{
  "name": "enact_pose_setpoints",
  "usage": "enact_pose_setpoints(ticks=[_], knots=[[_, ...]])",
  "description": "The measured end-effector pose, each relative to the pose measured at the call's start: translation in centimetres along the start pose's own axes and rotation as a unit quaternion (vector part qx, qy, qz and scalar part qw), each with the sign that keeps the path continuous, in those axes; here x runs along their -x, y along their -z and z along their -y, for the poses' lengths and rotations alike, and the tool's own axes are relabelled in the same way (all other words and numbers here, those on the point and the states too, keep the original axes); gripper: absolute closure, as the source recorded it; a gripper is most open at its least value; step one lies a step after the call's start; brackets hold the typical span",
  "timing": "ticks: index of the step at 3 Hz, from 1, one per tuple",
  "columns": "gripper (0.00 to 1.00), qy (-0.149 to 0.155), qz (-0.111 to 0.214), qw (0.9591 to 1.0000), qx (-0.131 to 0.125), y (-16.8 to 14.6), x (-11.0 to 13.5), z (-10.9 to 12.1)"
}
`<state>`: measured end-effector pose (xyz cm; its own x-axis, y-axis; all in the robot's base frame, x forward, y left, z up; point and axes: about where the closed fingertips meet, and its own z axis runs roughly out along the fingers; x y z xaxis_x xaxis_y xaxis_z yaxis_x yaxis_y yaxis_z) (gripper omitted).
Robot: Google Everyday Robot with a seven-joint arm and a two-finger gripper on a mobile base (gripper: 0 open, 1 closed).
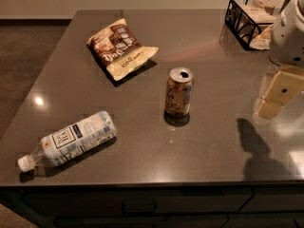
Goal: Move orange can near blue plastic bottle
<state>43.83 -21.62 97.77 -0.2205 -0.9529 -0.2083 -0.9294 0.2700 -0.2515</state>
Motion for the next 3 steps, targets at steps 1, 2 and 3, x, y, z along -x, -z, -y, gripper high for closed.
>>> enact_pose_setpoints(ticks=[1, 2, 3], knots=[[0.0, 0.0, 0.001, 1.0, -0.001, 0.0, 0.0, 0.0], [0.0, 0.001, 0.018, 0.9998, 0.011, -0.9, 1.5, -0.6], [0.0, 0.008, 0.039, 0.9987, 0.03, -2.8, 3.8, -1.4]])
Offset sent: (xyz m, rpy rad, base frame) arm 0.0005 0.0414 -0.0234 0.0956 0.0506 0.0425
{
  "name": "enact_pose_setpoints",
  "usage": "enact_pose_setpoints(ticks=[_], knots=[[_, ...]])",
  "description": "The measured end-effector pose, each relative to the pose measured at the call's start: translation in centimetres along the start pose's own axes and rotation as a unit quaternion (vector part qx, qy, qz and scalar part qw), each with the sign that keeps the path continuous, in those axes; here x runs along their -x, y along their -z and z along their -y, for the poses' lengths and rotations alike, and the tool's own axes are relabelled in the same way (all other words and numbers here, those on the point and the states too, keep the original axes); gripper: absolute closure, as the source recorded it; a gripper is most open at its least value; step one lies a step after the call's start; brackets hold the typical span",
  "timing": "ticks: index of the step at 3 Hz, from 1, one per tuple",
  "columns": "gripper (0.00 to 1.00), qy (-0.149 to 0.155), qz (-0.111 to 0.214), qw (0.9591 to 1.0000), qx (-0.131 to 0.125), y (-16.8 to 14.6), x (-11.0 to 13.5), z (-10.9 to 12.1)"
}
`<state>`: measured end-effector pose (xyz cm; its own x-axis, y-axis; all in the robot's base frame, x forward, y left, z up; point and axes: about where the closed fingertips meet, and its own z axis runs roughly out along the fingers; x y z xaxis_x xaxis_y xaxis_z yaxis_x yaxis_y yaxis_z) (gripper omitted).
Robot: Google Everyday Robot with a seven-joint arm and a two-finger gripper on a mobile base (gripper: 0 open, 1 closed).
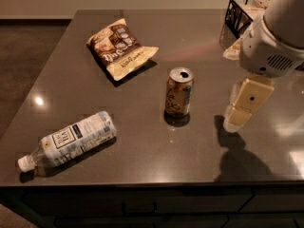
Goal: Move orange can near blue plastic bottle
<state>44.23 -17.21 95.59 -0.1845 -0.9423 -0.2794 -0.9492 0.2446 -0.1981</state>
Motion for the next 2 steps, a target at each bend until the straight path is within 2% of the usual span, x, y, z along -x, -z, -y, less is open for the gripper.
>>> enact_pose_setpoints(ticks=[1, 2], knots=[[0.0, 0.006, 0.028, 0.9995, 0.017, -2.3, 2.5, -0.3], [0.0, 0.009, 0.058, 0.9981, 0.021, -4.1, 4.4, 0.9]])
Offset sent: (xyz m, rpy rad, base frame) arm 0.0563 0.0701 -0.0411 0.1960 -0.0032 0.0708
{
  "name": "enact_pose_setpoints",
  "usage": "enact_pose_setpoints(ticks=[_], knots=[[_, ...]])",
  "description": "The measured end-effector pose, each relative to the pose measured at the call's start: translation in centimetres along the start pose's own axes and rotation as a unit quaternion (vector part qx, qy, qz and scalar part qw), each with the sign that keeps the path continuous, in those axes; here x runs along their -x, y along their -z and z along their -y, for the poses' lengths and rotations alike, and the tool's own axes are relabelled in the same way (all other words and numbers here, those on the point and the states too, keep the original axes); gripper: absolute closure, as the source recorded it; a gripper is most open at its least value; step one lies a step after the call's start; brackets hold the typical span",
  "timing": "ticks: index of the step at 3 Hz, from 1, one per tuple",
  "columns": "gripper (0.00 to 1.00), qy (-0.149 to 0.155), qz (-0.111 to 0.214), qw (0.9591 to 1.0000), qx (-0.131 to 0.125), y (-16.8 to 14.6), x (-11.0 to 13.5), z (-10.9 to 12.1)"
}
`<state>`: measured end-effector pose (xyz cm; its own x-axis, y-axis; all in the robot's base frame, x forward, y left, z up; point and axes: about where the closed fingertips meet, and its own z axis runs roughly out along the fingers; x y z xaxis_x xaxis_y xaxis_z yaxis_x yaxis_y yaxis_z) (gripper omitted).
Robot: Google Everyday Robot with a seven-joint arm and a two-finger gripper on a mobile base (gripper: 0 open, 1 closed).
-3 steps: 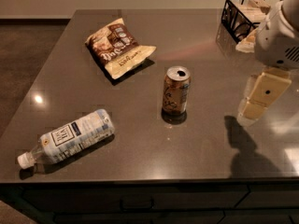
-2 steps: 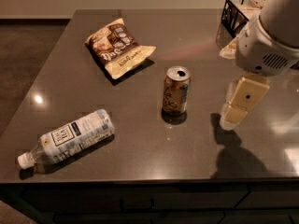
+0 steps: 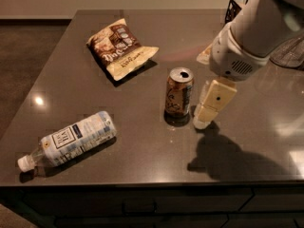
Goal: Move orange can near blue plastic bottle
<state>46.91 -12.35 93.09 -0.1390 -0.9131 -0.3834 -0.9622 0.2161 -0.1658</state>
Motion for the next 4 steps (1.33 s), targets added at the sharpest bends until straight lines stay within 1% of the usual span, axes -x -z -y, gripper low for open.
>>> enact_pose_setpoints(ticks=[1, 2, 3, 4], knots=[[0.0, -0.004, 0.023, 0.9997, 0.001, -1.8, 0.8, 1.6], [0.0, -0.009, 0.036, 0.9993, 0.003, -2.9, 1.1, 2.7], [0.0, -0.01, 0.05, 0.9986, 0.008, -3.6, 2.0, 3.0], [0.18, -0.015, 0.059, 0.9979, 0.02, -4.1, 2.5, 3.3]])
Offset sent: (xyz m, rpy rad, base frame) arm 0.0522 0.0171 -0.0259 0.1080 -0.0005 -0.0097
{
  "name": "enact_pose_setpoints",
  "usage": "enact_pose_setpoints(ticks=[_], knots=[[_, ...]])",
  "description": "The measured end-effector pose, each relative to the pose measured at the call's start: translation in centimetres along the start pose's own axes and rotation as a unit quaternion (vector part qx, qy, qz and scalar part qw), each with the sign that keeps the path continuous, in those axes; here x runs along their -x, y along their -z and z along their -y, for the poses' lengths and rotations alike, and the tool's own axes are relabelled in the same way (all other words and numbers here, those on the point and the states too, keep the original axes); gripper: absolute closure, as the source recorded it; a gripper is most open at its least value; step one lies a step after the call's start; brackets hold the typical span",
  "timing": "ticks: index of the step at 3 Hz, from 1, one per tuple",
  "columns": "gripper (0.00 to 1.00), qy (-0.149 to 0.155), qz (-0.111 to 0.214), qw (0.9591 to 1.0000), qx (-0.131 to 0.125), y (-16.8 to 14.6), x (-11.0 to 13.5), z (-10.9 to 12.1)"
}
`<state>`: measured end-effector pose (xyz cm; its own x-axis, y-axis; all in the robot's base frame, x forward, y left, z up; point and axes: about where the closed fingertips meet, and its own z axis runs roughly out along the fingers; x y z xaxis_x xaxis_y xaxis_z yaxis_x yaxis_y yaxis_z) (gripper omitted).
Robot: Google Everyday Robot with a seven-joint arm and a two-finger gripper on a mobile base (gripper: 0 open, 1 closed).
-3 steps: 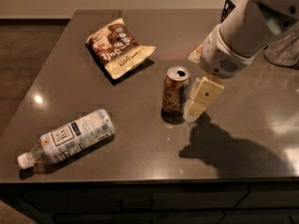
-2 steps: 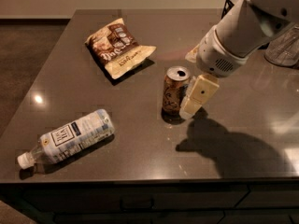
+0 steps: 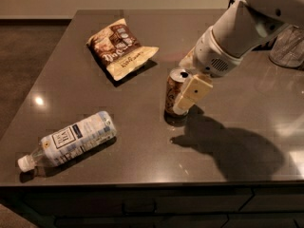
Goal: Move orange can near blue plastic bottle
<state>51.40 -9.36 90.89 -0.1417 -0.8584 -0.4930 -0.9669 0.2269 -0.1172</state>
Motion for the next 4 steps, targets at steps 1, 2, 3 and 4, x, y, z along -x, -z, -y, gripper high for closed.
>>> enact_pose_setpoints(ticks=[1, 2, 3, 4], knots=[[0.41, -0.004, 0.006, 0.9999, 0.011, -0.2, 0.3, 0.3], [0.64, -0.001, 0.016, 0.9996, 0.025, -0.3, 1.1, 0.4], [0.88, 0.026, 0.036, 0.9978, 0.049, -0.2, 3.7, -0.6], [1.0, 0.058, 0.047, 0.9945, 0.074, -0.7, 6.2, -2.5]])
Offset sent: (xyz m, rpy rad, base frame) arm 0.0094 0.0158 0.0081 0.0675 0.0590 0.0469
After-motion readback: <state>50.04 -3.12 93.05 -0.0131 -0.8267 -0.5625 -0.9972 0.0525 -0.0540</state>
